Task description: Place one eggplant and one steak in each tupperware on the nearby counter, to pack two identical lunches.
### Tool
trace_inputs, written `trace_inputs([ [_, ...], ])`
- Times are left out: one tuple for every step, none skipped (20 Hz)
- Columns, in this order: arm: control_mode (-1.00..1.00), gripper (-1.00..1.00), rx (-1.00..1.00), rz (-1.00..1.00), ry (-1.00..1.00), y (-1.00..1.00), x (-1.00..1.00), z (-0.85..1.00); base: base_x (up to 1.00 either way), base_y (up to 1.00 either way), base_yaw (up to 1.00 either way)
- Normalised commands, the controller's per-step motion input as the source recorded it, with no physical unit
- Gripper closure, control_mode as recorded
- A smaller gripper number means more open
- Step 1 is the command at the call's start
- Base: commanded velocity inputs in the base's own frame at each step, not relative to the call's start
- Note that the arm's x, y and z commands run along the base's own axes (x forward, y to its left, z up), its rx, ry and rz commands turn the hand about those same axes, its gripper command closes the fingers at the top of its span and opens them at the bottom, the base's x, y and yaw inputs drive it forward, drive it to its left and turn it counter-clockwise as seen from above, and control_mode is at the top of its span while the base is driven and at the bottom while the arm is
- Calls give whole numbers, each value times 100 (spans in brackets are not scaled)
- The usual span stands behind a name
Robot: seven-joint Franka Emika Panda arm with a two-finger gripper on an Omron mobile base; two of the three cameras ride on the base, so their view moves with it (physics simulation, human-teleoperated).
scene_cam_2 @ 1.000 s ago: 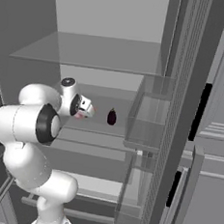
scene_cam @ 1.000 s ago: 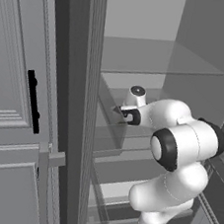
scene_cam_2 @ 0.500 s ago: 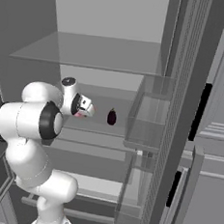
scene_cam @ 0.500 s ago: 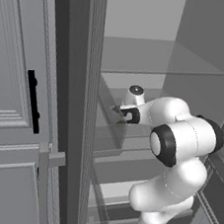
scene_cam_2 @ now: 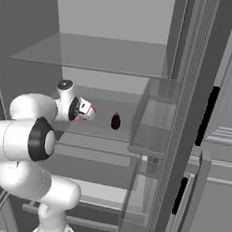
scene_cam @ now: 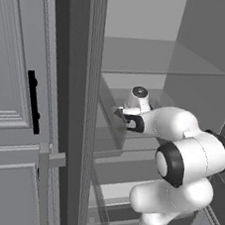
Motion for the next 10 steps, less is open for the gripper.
trace_inputs([
  [-100, 100, 0, -1, -26, 0, -100, 53, 0, 0, 0],
  [-100, 100, 1, -1, -23, -1, -100, 54, 0, 0, 0],
  [-100, 100, 2, -2, -18, -4, -100, 57, 0, 0, 0],
  [-100, 100, 2, -2, -19, -8, -100, 52, 0, 0, 0],
  [-100, 100, 4, -2, -16, -15, -100, 54, 0, 0, 0],
  [-100, 100, 5, -2, -15, -19, -100, 61, 0, 0, 0],
  [-100, 100, 5, -2, -11, -21, -100, 74, 0, 0, 0],
  [-100, 100, 5, -2, -10, -24, -100, 83, 0, 0, 0],
  [-100, 100, 3, -3, -5, -19, -100, 94, 0, 0, 0],
  [-100, 100, 3, -4, -8, -19, -100, 97, 0, 0, 0],
])
